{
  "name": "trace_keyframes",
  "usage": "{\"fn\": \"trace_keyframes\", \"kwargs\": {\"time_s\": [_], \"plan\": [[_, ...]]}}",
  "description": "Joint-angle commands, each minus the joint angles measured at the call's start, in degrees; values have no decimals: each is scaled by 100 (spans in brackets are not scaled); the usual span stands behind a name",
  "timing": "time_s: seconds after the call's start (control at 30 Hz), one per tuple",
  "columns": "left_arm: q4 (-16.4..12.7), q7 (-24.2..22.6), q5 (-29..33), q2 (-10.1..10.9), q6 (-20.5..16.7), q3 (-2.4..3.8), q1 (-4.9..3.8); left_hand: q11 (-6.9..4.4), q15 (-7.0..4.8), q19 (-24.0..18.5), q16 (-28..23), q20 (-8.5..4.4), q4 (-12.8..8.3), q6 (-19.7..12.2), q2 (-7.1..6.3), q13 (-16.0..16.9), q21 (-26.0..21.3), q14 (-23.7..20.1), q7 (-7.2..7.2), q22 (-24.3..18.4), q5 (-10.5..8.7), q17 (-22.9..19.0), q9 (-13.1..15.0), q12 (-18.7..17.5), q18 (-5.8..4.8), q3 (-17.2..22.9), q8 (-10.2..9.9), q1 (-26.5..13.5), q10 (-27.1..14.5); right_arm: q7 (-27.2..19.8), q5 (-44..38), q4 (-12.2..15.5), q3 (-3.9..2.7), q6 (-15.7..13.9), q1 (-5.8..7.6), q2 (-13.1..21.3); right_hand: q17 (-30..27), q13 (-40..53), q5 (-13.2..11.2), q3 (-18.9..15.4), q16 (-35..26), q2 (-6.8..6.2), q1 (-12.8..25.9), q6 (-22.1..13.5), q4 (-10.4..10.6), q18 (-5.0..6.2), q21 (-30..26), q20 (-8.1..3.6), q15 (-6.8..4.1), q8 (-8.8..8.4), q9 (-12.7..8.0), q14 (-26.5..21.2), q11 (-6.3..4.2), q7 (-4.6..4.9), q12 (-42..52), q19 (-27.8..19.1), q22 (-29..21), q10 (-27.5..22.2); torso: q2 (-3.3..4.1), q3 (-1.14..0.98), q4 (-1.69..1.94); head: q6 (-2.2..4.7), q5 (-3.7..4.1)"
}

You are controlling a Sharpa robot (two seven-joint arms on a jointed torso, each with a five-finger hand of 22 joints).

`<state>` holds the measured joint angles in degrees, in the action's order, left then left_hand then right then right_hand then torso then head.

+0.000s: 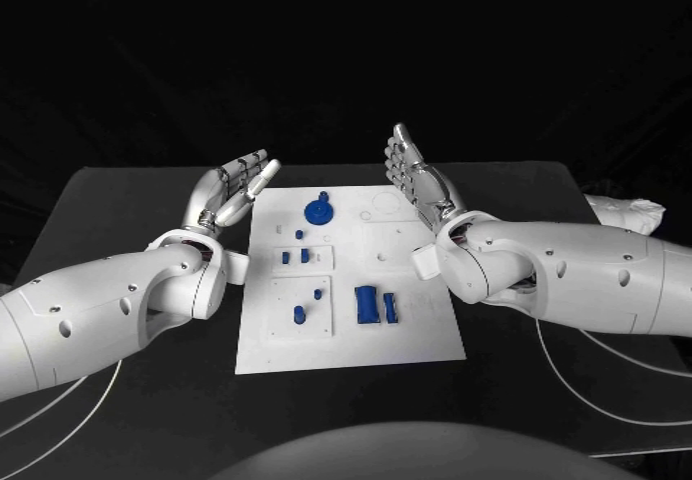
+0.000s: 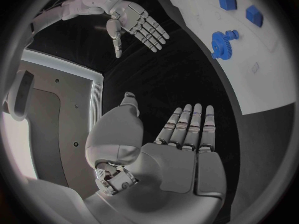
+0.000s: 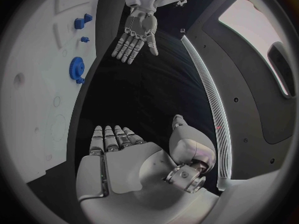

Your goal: Assemble the parts on the task board

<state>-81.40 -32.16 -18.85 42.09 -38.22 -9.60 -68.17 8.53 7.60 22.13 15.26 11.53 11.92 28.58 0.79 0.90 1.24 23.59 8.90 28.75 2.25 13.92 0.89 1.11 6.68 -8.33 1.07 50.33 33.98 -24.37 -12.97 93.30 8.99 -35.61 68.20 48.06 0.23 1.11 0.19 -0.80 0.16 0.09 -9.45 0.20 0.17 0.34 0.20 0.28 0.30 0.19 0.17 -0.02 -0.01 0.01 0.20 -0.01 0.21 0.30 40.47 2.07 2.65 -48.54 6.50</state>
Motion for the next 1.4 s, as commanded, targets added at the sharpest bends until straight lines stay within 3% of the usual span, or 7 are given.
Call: {"fn": "trace_keyframes", "kwargs": {"time_s": [0.03, 0.27, 0.33, 0.37, 0.53, 0.57, 1.4], "plan": [[-210, 68, 602, 48, -197, 187, 167, -280, -246, -724, -501, -377, -395, -937, -79, -90, -124, -774, -290, -942, -225, -456, -89, -111, -201, 268, -107, -1646, -1112, -268, 593, -117, -264, -398, -262, -115, -23, -111, -19, 80, -16, -9, 388, -20, -17, -34, -20, -28, -30, -19, -17, 2, 1, -1, -20, 1, -21, -30, -176, -40, -52, 239, -109], [-687, 193, 1550, 204, -487, 758, 635, -427, -760, -1104, -767, -584, -594, -1433, -79, -90, -124, -1182, -444, -1440, -225, -697, -89, -111, -265, 420, -107, -2521, -1704, -514, 1225, -313, -833, -804, -748, -314, -23, -111, -19, 80, -16, -9, 945, -20, -17, -34, -20, -28, -30, -19, -17, 2, 1, -1, -20, 1, -21, -30, -573, -128, -164, 860, -394], [-763, 212, 1701, 229, -533, 849, 710, -853, -760, -1193, -823, -623, -636, -1540, -79, -90, -124, -1272, -480, -1551, -225, -751, -89, -111, -265, 833, -107, -2715, -1833, -536, 1283, -331, -886, -841, -793, -333, -23, -111, -19, 80, -16, -9, 945, -20, -17, -34, -20, -28, -30, -19, -17, 2, 1, -1, -20, 1, -21, -30, -667, -149, -191, 1006, -462], [-792, 220, 1759, 239, -551, 884, 739, -853, -760, -1217, -845, -644, -659, -1580, -79, -90, -124, -1303, -890, -1589, -225, -769, -89, -111, -668, 833, -107, -2783, -1881, -541, 1295, -334, -897, -849, -802, -336, -23, -111, -19, 80, -16, -9, 945, -20, -17, -34, -20, -28, -30, -19, -17, 2, 1, -1, -20, 1, -21, -30, -709, -158, -203, 1072, -492], [-856, 237, 1885, 260, -590, 960, 801, -853, -760, -1409, -976, -750, -774, -1816, -79, -90, -124, -1504, -890, -1843, -225, -891, -89, -111, -668, 833, -107, -3225, -2175, -542, 1297, -335, -899, -850, -804, -337, -23, -111, -19, 80, -16, -9, 945, -20, -17, -34, -20, -28, -30, -19, -17, 2, 1, -1, -20, 1, -21, -30, -874, -195, -250, 1330, -610], [-856, 237, 1885, 260, -590, 960, 801, -853, -760, -1432, -1000, -1153, -1192, -1860, -79, -90, -124, -1540, -890, -1883, -225, -911, -89, -111, -668, 833, -107, -3295, -2225, -542, 1297, -335, -899, -850, -804, -337, -23, -111, -19, 80, -16, -9, 945, -20, -17, -34, -20, -28, -30, -19, -17, 2, 1, -1, -20, 1, -21, -30, -892, -199, -255, 1359, -623], [-856, 237, 1885, 260, -590, 960, 801, -853, -760, -2213, -1526, -1153, -1192, -2858, -79, -90, -124, -2359, -890, -2875, -225, -1392, -89, -111, -668, 833, -107, -4395, -2970, -542, 1297, -335, -899, -850, -804, -337, -23, -111, -19, 80, -16, -9, 945, -20, -17, -34, -20, -28, -30, -19, -17, 2, 1, -1, -20, 1, -21, -30, -929, -207, -265, 1416, -650]]}}
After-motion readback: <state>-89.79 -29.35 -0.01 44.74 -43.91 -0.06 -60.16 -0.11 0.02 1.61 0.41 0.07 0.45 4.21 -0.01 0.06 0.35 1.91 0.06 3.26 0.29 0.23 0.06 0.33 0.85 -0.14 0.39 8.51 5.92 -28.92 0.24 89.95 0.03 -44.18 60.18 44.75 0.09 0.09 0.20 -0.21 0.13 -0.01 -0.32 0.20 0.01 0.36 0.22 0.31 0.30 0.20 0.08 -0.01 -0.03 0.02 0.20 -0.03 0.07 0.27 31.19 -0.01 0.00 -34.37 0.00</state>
